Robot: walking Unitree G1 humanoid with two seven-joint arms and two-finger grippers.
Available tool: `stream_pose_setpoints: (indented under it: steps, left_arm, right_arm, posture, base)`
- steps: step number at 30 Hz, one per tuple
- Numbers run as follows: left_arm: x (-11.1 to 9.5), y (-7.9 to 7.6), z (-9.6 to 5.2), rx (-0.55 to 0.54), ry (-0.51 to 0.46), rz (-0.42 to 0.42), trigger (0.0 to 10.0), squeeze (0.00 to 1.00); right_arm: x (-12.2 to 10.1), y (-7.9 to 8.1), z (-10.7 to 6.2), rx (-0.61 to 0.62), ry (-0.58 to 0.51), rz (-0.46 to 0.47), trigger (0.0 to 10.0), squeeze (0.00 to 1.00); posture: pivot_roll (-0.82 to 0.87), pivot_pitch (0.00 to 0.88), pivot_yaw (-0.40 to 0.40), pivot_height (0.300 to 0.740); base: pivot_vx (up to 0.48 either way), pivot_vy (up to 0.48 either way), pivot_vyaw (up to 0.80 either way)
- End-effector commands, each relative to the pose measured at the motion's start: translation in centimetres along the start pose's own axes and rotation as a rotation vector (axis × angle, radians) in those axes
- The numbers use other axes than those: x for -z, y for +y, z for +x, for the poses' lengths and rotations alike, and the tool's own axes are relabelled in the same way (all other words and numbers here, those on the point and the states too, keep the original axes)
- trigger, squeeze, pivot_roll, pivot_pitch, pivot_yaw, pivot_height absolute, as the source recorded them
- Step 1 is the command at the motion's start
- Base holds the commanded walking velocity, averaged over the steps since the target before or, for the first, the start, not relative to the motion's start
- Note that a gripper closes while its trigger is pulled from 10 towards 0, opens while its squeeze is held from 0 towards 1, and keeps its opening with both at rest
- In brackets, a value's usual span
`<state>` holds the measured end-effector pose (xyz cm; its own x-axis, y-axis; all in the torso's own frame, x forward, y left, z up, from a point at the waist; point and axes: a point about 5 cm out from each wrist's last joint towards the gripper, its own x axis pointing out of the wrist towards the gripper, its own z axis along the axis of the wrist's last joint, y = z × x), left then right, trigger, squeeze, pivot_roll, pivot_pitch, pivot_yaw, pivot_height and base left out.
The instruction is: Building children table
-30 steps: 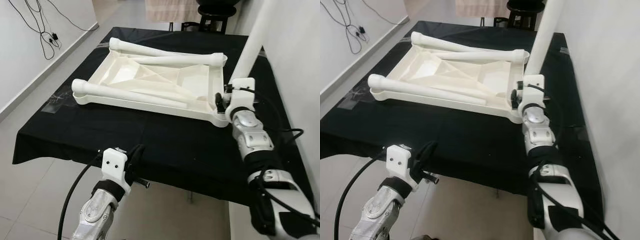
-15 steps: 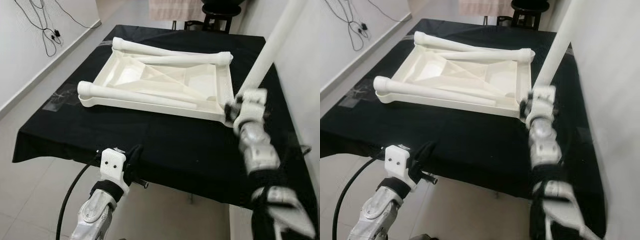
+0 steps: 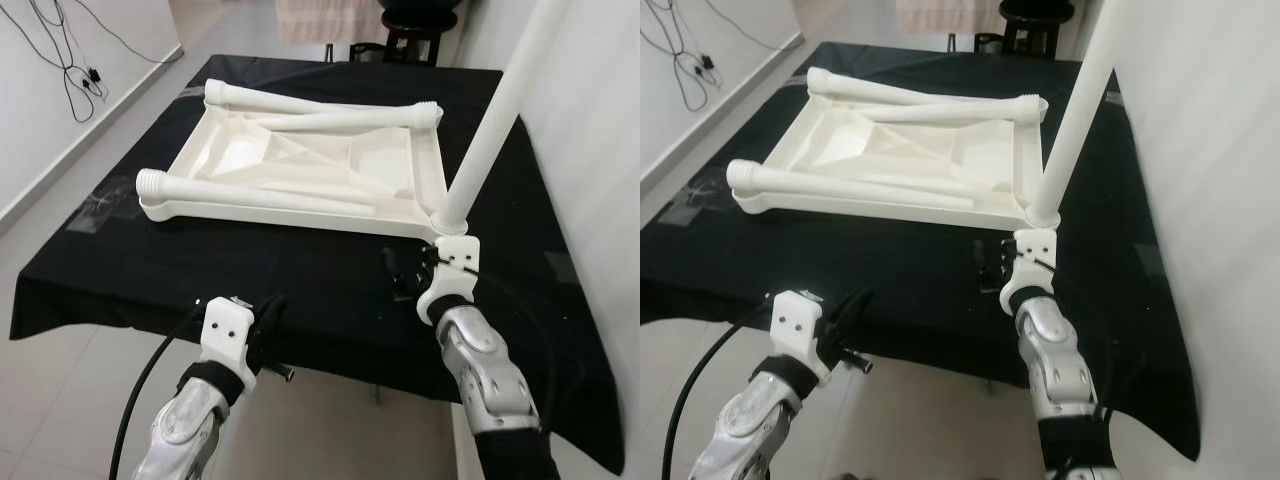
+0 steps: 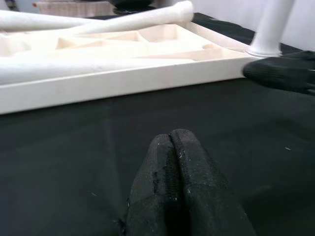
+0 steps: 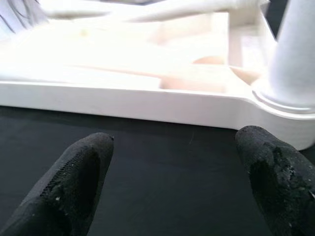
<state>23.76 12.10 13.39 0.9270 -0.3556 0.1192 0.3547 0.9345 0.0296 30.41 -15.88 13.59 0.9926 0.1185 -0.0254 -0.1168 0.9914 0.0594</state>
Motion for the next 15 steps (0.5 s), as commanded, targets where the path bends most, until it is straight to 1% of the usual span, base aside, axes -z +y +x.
stream_pose_setpoints:
  steps: [1,7,8,9,10,11,12,13,15]
  left_arm:
    - [0.0,1.1,0.0,-0.065,0.019,0.032,10.0,0.00]
    - [0.0,1.5,0.1,-0.098,0.021,0.038,10.0,0.00]
    - [-0.1,1.9,0.2,-0.146,0.024,0.071,10.0,0.00]
    - [-0.1,1.9,0.2,-0.146,0.024,0.071,10.0,0.00]
    - [-0.3,2.4,0.3,-0.200,0.023,0.084,10.0,0.00]
    - [-0.3,2.4,0.3,-0.200,0.023,0.084,10.0,0.00]
    - [-0.3,2.7,0.3,-0.238,0.022,0.091,10.0,0.00]
    - [-0.3,3.1,0.4,-0.274,0.027,0.077,10.0,0.00]
    - [-0.3,3.3,0.5,-0.293,0.031,0.063,10.0,0.00]
  right_arm:
    - [0.1,0.5,-0.8,-0.016,-0.019,0.022,10.0,0.00]
    - [0.1,0.5,-1.1,-0.013,-0.017,0.041,10.0,0.00]
    - [0.0,0.5,-0.9,-0.016,-0.026,0.037,10.0,0.00]
    - [0.0,0.5,-0.9,-0.016,-0.026,0.037,10.0,0.00]
    - [0.0,0.5,-0.7,-0.022,-0.027,0.034,10.0,0.00]
    - [0.0,0.5,-0.7,-0.022,-0.027,0.034,10.0,0.00]
    - [0.1,0.6,-0.5,-0.026,-0.027,0.033,10.0,0.00]
    - [0.0,0.6,-0.5,-0.032,-0.035,0.032,10.0,0.00]
    - [-0.2,0.6,-0.5,-0.034,-0.040,0.032,10.0,0.00]
  posture:
    - [0.08,0.129,0.008,0.740]
    - [0.08,0.127,0.010,0.740]
    - [0.07,0.124,0.014,0.740]
    - [0.07,0.124,0.014,0.740]
    - [0.07,0.122,0.015,0.740]
    - [0.07,0.122,0.015,0.740]
    - [0.07,0.122,0.015,0.740]
    - [0.07,0.124,0.016,0.740]
    - [0.07,0.124,0.016,0.740]
  base:
    - [0.000,0.000,0.00]
    - [0.000,0.000,0.00]
    - [0.000,0.000,0.00]
    - [0.000,0.000,0.00]
    - [0.000,0.000,0.00]
    - [0.000,0.000,0.00]
    - [0.000,0.000,0.00]
    - [0.000,0.000,0.00]
    - [0.000,0.000,0.00]
